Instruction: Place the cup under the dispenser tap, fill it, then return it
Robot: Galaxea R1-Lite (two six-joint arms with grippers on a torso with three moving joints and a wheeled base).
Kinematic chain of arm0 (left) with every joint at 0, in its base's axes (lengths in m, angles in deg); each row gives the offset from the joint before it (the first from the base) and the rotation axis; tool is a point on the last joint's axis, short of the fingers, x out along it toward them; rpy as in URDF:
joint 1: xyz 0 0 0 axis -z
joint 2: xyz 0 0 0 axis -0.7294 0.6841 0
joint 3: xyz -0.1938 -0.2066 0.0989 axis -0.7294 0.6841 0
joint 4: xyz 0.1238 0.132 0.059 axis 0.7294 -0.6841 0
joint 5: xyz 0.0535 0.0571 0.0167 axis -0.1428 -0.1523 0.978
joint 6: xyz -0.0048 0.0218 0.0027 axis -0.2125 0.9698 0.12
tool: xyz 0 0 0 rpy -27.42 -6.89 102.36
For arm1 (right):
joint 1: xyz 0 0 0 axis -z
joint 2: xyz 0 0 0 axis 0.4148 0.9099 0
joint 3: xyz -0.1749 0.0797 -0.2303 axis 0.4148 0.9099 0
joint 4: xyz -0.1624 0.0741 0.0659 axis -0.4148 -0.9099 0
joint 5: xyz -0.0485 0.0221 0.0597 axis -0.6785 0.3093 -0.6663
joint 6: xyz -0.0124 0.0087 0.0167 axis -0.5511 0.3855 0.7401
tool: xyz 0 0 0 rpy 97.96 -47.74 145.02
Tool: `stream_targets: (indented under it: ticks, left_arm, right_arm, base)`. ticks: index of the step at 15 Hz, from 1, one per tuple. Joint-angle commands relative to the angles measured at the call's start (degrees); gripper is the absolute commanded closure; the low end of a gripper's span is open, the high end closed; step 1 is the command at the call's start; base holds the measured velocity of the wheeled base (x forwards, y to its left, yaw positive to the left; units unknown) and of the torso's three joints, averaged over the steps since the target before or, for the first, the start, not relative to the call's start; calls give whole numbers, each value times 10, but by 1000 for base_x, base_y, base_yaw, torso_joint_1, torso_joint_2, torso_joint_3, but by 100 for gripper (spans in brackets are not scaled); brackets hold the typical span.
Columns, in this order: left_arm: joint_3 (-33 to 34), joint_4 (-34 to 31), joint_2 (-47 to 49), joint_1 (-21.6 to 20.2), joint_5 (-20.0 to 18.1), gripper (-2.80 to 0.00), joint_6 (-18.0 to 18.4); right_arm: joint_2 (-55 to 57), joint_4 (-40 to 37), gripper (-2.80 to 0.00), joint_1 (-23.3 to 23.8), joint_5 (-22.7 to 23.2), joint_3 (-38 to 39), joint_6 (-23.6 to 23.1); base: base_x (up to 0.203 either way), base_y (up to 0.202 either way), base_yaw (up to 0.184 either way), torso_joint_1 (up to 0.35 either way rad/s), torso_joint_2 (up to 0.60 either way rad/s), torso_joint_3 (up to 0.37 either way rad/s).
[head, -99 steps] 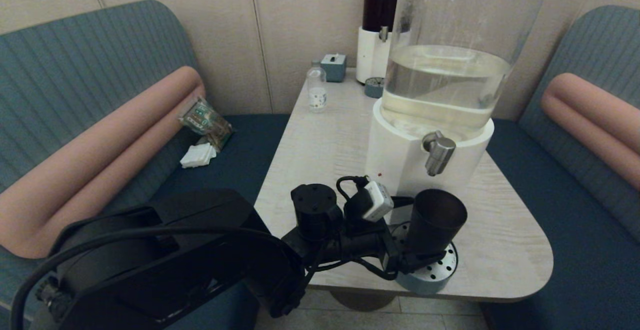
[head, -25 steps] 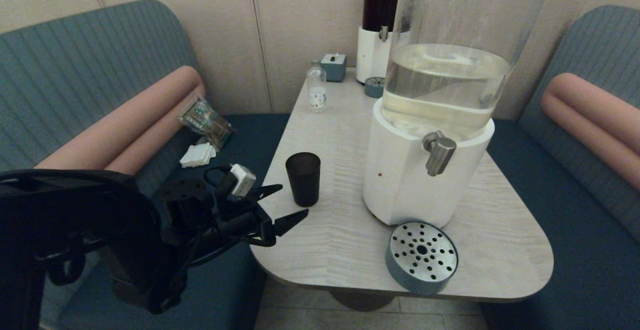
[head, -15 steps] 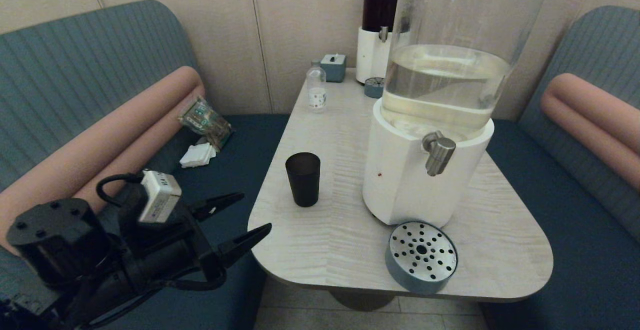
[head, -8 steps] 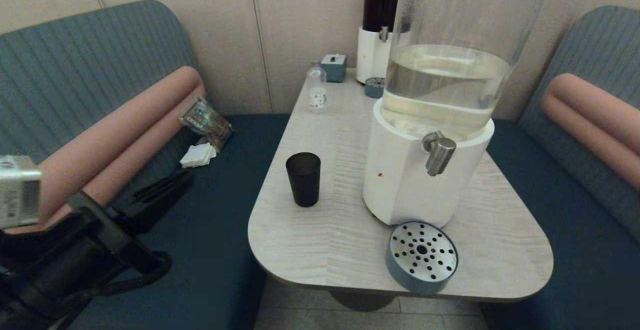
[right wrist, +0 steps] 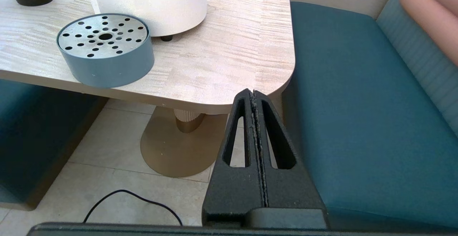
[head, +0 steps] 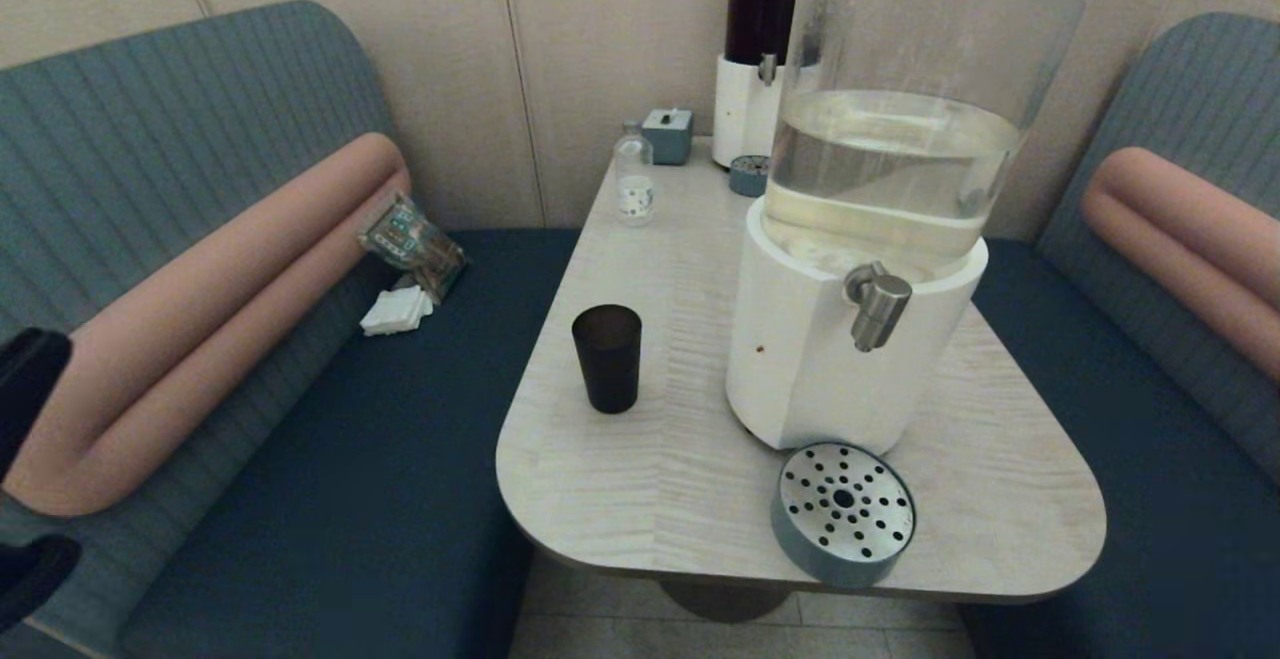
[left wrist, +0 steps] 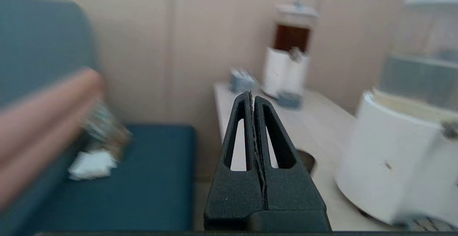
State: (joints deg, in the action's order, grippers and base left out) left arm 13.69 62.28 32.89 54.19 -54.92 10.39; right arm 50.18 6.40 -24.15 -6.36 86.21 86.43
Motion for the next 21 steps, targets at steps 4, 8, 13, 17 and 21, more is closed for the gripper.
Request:
stream_targets:
  ticks: [4,8,13,17,21]
  left_arm:
    - [-7,-220,-289,-28,5,0,4]
    - [-41,-342,-384,-74,14,0,40]
    - [-12,-370,-427,-89,4,0,75]
    - [0,-473,-524,-87,-57,0,77]
    - [2,-625,-519,-87,-67,0,99]
  right_arm:
    - [1,0,0,0,0,7,0]
    - [1,0,0,0,0,7,0]
    - [1,0,0,1,0,7,0]
    - [1,0,0,0,0,7,0]
    - [1,0,0,0,0,7,0]
  base:
    - [0,0,0,0,0,0]
    - [0,0,0,0,0,0]
    - [0,0,0,0,0,0]
    - [0,0,0,0,0,0]
    - [0,0,0,0,0,0]
